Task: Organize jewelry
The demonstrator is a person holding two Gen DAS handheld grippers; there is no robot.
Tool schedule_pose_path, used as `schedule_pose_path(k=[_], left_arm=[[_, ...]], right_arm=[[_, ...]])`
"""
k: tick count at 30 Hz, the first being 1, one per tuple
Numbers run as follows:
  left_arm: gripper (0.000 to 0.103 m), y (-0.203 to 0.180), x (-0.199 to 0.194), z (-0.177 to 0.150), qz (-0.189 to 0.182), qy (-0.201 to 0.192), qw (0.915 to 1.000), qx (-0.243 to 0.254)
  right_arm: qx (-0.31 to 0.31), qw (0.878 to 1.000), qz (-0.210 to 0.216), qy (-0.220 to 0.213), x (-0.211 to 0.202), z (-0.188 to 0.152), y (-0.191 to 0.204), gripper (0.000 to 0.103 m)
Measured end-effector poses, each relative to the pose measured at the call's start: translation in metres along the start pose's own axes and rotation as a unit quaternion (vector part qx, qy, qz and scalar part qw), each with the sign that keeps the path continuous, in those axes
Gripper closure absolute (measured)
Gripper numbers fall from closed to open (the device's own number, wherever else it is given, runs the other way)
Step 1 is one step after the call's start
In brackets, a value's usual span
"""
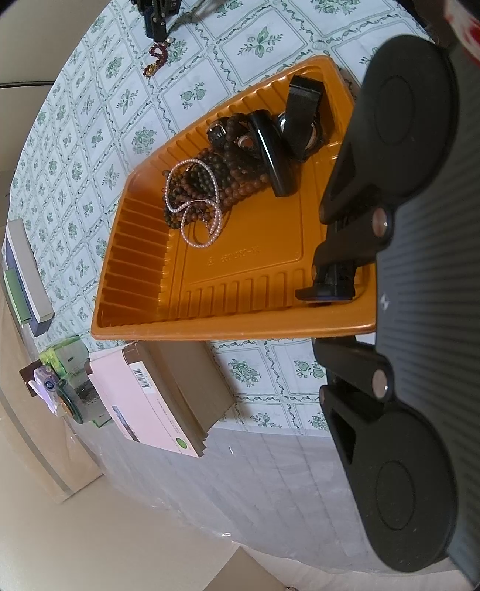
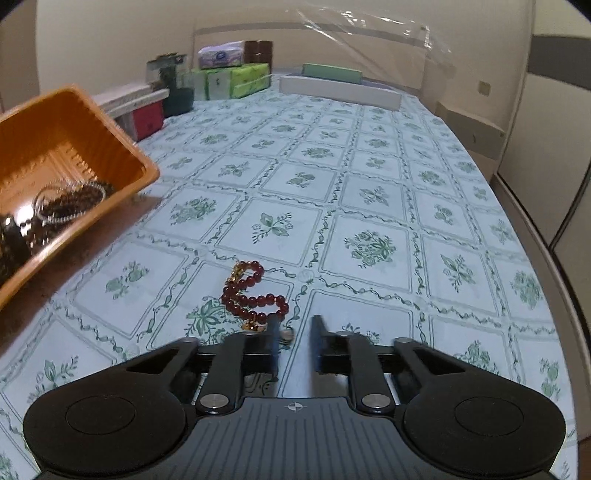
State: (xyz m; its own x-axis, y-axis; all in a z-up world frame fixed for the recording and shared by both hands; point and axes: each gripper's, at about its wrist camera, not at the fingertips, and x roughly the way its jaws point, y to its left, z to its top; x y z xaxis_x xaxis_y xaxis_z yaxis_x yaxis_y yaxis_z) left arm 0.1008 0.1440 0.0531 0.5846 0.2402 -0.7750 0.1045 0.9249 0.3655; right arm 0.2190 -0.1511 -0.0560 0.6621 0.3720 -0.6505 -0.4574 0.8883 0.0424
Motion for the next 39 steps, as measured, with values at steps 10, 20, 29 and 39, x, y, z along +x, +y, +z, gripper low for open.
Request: schedule_pose_path(k=[10,20,29,39], left_arm=[[0.1,-0.001,0.0,0.0,0.001,-0.001,1.0,0.001],[0.1,0.001,0.0,0.0,-0.002,-0.002,1.0,0.003],[0.1,0.002,0.001,-0.001,-0.006,-0.005,1.0,0.0],[0.1,0.003,0.001,-0.002,-0.007,-0.006,0.9999,-0.004]], right_arm=[[-0.019,0.998,0.031,-0.049,-0.042,0.034,0.032,0.096],[-0.084,0.972,0.194,-0.105,-0.083,0.082,0.14,0.096],[-0.121,0.961,0.236,-0.081,-0.063,0.076,0.198,0.096],[-0.047,0.967,0.23,-0.099,-0.069,0.067,0.163,0.052]])
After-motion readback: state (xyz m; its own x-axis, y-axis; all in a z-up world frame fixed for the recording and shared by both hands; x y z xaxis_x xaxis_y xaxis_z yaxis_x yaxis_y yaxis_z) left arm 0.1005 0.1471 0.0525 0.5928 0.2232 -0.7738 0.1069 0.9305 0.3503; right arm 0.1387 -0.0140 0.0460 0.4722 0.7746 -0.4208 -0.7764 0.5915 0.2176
